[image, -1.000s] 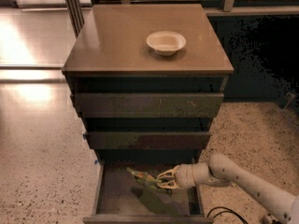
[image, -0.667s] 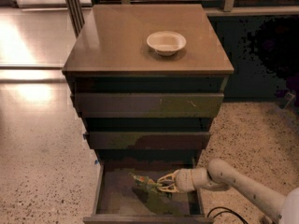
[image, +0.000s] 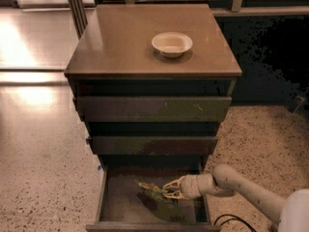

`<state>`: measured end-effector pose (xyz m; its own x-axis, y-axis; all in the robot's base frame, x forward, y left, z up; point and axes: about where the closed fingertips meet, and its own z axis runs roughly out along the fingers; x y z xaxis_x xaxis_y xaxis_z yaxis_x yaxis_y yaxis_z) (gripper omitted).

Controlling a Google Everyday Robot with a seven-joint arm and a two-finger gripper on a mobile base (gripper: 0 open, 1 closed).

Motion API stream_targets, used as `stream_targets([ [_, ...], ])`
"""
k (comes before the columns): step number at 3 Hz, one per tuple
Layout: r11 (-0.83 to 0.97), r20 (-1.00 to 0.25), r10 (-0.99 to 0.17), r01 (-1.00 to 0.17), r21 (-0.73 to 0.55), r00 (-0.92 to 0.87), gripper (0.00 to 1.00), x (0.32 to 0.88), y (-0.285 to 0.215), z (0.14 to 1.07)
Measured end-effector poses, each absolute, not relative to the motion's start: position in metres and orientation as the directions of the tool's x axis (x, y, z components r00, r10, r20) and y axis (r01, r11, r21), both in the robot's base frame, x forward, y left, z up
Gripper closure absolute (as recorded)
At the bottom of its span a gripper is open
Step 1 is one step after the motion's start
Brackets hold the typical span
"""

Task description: Place green rice chip bag into bottom drawer

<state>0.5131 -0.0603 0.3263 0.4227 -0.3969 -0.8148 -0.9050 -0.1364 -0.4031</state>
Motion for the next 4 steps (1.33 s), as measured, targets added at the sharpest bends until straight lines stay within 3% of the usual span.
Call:
stream_targets([
  [4,-0.168,-0.840,-0.422,-0.940,-0.297,0.341,1.00,0.532,-0.063,0.239],
])
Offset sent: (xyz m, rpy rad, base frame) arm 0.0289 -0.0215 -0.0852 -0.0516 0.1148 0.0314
